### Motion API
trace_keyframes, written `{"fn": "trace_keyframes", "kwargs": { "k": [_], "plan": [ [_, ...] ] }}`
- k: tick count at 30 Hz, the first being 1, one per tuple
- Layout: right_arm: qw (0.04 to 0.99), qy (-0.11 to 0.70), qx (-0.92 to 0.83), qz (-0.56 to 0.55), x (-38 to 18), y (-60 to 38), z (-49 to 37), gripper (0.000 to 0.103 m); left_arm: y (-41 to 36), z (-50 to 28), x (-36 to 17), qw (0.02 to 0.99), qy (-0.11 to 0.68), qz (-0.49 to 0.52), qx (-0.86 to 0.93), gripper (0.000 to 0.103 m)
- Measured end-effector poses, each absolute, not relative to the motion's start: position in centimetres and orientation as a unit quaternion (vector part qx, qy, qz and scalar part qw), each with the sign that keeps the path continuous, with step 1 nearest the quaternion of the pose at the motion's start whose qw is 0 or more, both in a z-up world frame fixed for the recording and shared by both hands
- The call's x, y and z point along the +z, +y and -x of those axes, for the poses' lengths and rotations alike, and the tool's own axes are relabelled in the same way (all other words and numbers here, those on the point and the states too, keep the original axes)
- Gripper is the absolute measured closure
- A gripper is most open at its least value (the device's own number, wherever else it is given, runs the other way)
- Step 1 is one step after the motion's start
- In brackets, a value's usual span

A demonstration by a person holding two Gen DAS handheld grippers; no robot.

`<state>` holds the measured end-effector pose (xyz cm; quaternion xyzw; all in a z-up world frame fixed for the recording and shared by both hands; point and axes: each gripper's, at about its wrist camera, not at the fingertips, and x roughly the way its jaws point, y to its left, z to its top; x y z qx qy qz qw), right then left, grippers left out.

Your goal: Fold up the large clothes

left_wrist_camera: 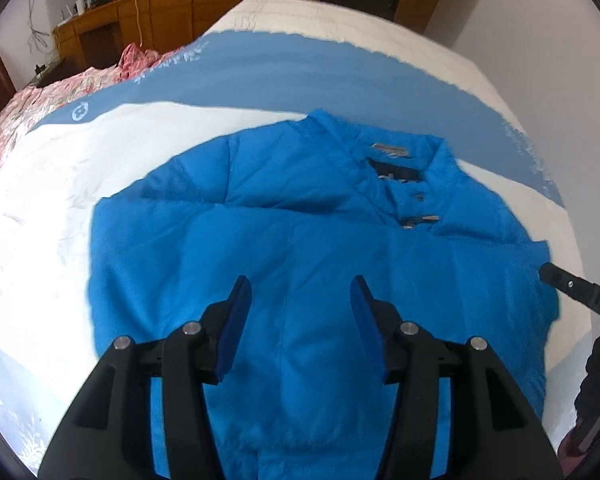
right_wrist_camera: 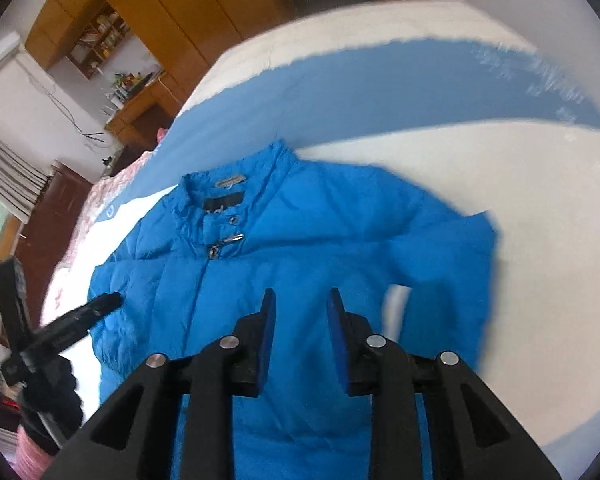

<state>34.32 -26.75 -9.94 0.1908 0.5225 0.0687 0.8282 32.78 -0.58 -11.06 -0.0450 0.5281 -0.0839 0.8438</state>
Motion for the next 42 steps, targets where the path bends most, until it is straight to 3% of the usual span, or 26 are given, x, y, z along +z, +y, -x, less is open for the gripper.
{"fn": "trace_keyframes", "kwargs": {
  "k": [5,15,25,30,38,42],
  "plan": [
    [0.807,0.558,0.054,-0.184,-13.9,-26.0,-36.3,0.082,-0.6,-34.7,-13.5,0.832,0.548,0.046,-0.072,0.052],
    [0.828,0.52,0.117,-0.173,-9.7,-24.8,-30.6,0.078,-1.0,-29.5,-9.9,0.845,0.527,0.028,-0.088,0.052],
    [0.799,0.56,0.113,-0.189,-14.7,-23.9,-29.7,0.082,-1.0,-28.0,-14.4,0.829,0.551,0.013,-0.096,0.05],
    [0.796,0.555,0.127,-0.207,-13.8,-24.5,-29.2,0.08,-1.3,-28.0,-14.0,0.825,0.557,0.01,-0.092,0.052],
    [0.834,0.508,0.12,-0.176,-8.2,-27.3,-20.5,0.065,3.1,-21.1,-9.4,0.839,0.538,0.014,-0.084,0.026],
    [0.834,0.515,0.087,-0.18,-8.4,-29.0,-16.4,0.058,7.6,-16.3,-9.4,0.829,0.557,0.027,-0.051,0.025]
  ]
}}
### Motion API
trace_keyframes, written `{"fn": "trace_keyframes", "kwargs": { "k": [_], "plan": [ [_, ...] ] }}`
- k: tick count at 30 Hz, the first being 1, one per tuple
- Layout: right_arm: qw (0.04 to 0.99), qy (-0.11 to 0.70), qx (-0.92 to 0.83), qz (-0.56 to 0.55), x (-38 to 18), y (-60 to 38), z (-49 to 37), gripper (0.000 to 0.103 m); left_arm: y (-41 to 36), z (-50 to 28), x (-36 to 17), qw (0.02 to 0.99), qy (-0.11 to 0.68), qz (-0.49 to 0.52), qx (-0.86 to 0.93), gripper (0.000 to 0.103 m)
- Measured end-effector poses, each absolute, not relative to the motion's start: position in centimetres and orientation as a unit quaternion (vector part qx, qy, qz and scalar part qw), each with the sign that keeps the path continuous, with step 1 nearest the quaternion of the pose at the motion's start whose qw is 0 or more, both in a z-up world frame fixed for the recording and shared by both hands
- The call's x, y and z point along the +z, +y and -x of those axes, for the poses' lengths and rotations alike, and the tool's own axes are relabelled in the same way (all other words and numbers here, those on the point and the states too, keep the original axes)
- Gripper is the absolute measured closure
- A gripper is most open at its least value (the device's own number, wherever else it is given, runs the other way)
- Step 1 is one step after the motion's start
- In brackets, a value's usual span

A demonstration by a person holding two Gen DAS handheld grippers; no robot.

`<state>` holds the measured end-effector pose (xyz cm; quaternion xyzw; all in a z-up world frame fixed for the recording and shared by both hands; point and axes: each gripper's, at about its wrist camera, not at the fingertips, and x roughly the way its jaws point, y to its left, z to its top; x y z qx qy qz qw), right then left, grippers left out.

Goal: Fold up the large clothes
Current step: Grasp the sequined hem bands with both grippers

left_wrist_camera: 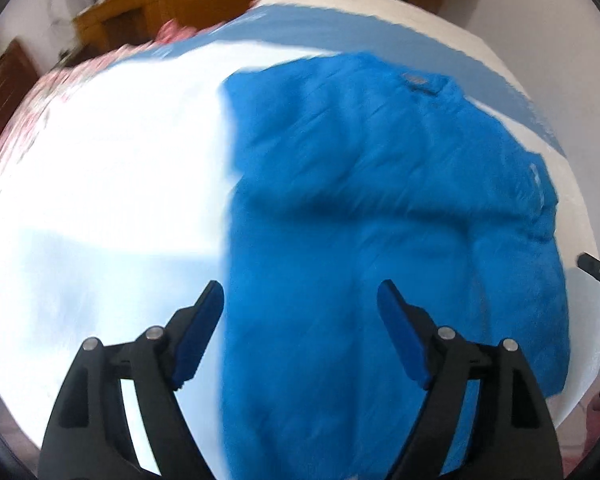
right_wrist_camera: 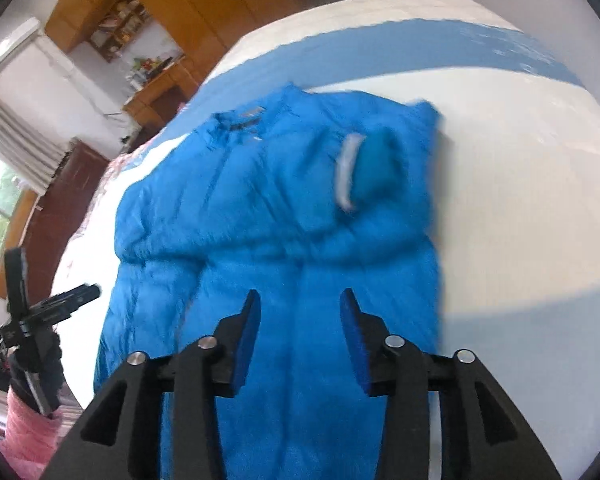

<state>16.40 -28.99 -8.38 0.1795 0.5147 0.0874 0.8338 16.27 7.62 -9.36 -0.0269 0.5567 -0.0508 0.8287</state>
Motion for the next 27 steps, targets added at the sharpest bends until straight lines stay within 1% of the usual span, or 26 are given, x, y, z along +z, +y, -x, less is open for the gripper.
{"fn": "trace_keyframes", "kwargs": {
  "k": [3,8,11,16,20,21,25,27],
  "plan": [
    [0.822,0.531,0.068,-0.194,-9.2,-30.2,-13.4,0.055,10.2,-13.2,-9.9,0.818,0.573,0.037,-0.029,0.025],
    [0.807,0.554,0.049,-0.199,-10.6,-30.9,-10.2,0.054,12.3,-9.4,-10.7,0.803,0.592,0.065,-0.017,0.025],
    [0.8,0.563,0.044,-0.202,-11.1,-30.9,-8.3,0.054,12.8,-7.7,-11.1,0.797,0.599,0.074,-0.015,0.025],
    [0.794,0.571,0.046,-0.201,-11.5,-30.8,-5.9,0.05,12.8,-5.6,-12.0,0.789,0.609,0.082,-0.02,0.025],
    [0.79,0.577,0.051,-0.201,-11.7,-30.6,-4.5,0.048,12.7,-4.3,-12.4,0.784,0.614,0.087,-0.026,0.025],
    [0.789,0.578,0.055,-0.203,-11.8,-30.6,-4.1,0.047,12.6,-4.0,-12.5,0.783,0.616,0.087,-0.028,0.025],
    [0.78,0.587,0.069,-0.205,-12.3,-30.3,-2.8,0.037,12.4,-2.9,-13.1,0.776,0.624,0.089,-0.037,0.025],
    [0.774,0.593,0.083,-0.204,-12.6,-30.0,-2.2,0.036,12.3,-2.4,-13.5,0.771,0.629,0.093,-0.04,0.025]
  ]
}}
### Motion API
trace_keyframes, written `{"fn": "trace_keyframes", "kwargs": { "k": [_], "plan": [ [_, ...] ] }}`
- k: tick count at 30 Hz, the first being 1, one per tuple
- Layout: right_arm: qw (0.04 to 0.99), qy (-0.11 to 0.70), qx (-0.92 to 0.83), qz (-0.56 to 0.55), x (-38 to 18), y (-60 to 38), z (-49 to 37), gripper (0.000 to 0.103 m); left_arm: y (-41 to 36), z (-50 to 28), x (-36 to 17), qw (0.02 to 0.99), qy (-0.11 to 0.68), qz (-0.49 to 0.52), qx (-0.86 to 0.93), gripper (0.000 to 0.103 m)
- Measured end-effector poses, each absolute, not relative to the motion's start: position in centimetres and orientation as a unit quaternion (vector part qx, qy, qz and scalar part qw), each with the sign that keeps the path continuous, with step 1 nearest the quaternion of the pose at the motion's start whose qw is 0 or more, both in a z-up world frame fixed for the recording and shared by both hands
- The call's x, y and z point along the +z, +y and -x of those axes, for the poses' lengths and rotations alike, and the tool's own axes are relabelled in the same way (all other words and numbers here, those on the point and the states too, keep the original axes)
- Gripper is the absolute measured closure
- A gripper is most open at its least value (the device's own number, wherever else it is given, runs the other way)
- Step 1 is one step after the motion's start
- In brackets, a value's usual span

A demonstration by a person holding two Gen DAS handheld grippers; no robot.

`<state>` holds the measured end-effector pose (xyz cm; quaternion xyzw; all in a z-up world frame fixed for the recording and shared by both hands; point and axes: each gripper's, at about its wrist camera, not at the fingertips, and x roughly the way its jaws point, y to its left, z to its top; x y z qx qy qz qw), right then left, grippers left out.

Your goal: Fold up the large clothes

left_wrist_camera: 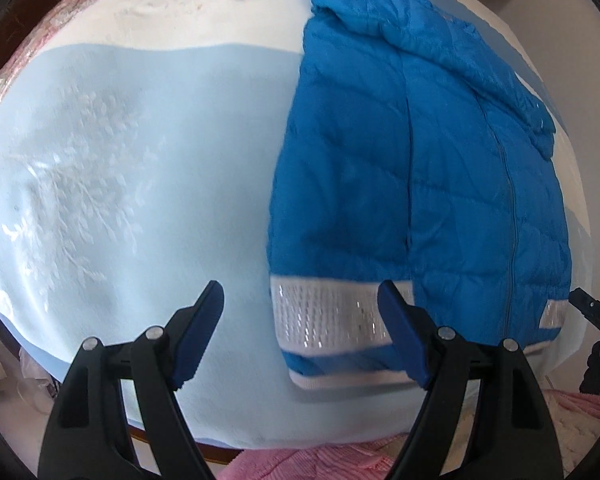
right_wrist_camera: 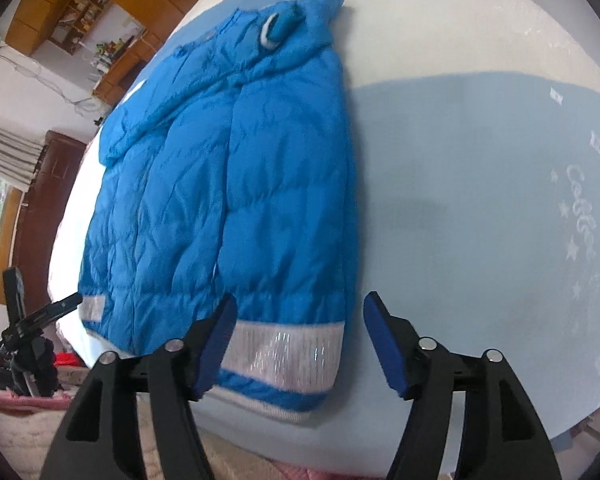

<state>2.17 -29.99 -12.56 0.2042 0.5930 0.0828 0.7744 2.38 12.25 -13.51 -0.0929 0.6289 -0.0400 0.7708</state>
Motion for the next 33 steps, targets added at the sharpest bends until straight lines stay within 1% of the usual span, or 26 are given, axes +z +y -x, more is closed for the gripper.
{"fn": "trace_keyframes", "kwargs": {
  "k": [3,6,8,9,10,11,12,13,15,16,17,19,25,28,31,33],
  "plan": [
    [0.766,0.603,0.092,-0.202,-13.3,-29.6,-1.4,0.032,12.1,-1.9,-14.1,0.764,0.636,0.103,-0.042,0.025],
    [0.754,0.613,0.101,-0.214,-14.5,-29.4,-0.9,0.032,11.6,-1.7,-14.8,0.756,0.642,0.114,-0.052,0.025],
    [0.746,0.614,0.112,-0.231,-15.2,-29.3,-0.8,0.034,11.4,-1.7,-15.1,0.751,0.646,0.122,-0.061,0.03],
    [0.744,0.614,0.118,-0.237,-15.4,-29.3,-0.8,0.04,11.3,-1.7,-15.4,0.746,0.65,0.129,-0.067,0.034],
    [0.741,0.615,0.121,-0.242,-15.8,-29.2,-0.8,0.047,11.2,-1.7,-15.6,0.743,0.651,0.136,-0.07,0.045],
    [0.74,0.616,0.119,-0.241,-15.9,-29.0,-0.8,0.051,11.2,-1.7,-15.9,0.741,0.652,0.143,-0.07,0.05],
    [0.742,0.614,0.126,-0.239,-16.0,-28.9,-0.9,0.061,11.2,-1.8,-15.9,0.743,0.651,0.142,-0.068,0.055],
    [0.742,0.611,0.133,-0.242,-16.0,-28.8,-0.9,0.066,11.1,-1.8,-15.9,0.745,0.649,0.139,-0.067,0.065],
    [0.739,0.606,0.143,-0.255,-15.9,-29.1,-0.9,0.082,11.0,-1.6,-15.4,0.75,0.643,0.138,-0.073,0.081],
    [0.738,0.605,0.147,-0.26,-15.8,-29.3,-0.8,0.086,11.0,-1.5,-15.2,0.753,0.639,0.137,-0.076,0.086],
    [0.738,0.602,0.153,-0.265,-15.7,-29.4,-0.7,0.087,11.1,-1.3,-14.8,0.756,0.635,0.138,-0.08,0.089],
    [0.74,0.597,0.167,-0.26,-15.1,-29.6,-0.2,0.09,11.3,-0.9,-14.4,0.758,0.631,0.145,-0.083,0.091],
    [0.727,0.619,0.188,-0.232,-15.2,-29.4,1.6,0.091,12.0,0.9,-14.1,0.749,0.641,0.141,-0.091,0.092],
    [0.719,0.619,0.185,-0.255,-15.7,-30.1,1.5,0.092,12.5,0.9,-14.7,0.739,0.647,0.161,-0.094,0.092],
    [0.73,0.603,0.196,-0.256,-14.0,-30.3,0.9,0.093,13.1,-0.5,-12.8,0.743,0.623,0.215,-0.117,0.093],
    [0.741,0.584,0.208,-0.26,-12.2,-30.5,0.4,0.093,13.1,-1.3,-10.5,0.758,0.598,0.221,-0.14,0.093]
  ]
}}
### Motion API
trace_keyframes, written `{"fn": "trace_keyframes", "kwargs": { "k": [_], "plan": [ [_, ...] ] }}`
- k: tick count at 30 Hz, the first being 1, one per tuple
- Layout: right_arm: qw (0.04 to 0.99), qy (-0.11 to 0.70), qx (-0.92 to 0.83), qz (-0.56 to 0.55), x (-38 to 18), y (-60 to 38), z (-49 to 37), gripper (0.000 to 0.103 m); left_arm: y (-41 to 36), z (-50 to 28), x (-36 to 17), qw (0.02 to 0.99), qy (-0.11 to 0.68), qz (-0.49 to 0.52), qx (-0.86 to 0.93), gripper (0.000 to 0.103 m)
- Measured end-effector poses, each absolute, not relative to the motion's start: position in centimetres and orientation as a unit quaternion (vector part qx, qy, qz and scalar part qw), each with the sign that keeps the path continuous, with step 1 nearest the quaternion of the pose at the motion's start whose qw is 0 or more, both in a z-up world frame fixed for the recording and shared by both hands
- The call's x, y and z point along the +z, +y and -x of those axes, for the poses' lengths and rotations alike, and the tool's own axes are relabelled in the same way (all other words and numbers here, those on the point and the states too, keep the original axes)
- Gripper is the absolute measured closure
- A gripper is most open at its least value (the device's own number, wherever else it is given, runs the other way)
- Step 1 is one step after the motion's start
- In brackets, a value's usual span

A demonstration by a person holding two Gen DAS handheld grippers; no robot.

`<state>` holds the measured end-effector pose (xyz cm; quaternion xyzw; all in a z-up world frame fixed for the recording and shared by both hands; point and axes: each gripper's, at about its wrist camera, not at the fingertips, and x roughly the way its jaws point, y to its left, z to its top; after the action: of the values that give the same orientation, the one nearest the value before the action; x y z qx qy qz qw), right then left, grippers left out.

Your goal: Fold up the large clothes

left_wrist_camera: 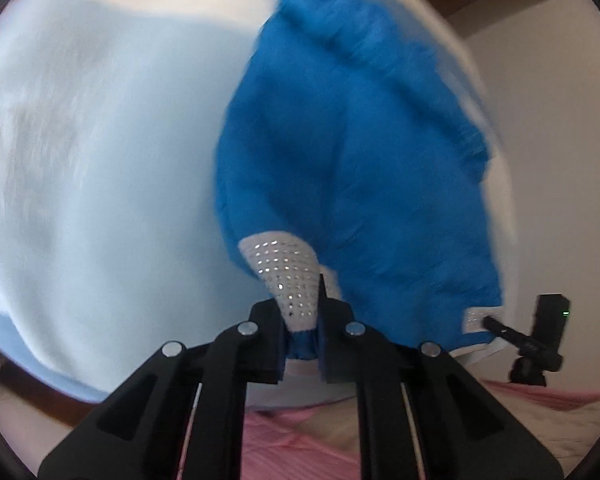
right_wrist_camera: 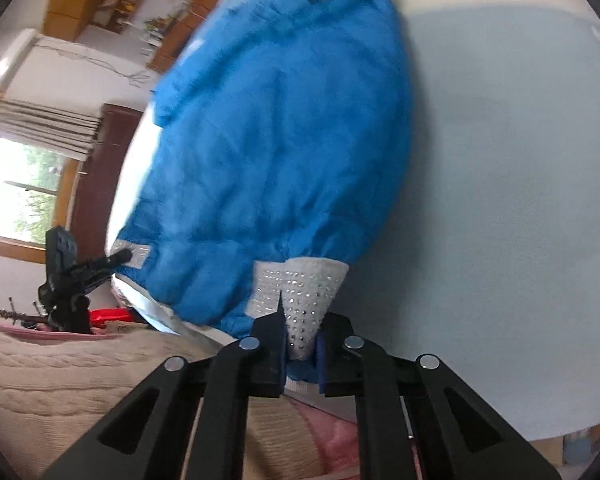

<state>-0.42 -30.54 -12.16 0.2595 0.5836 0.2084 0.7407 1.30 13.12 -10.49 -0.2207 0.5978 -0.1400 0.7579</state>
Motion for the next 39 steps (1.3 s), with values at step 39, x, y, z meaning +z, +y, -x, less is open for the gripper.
{"fn": "trace_keyframes", "kwargs": {
  "k": [39],
  "plan": [
    [0.724,0.563,0.18,-0.355,-12.9,-38.9,-38.2,0.089,6.1,-42.2,-12.4,0.783,0.573,0.206,-0.13,0.088]
  ]
}}
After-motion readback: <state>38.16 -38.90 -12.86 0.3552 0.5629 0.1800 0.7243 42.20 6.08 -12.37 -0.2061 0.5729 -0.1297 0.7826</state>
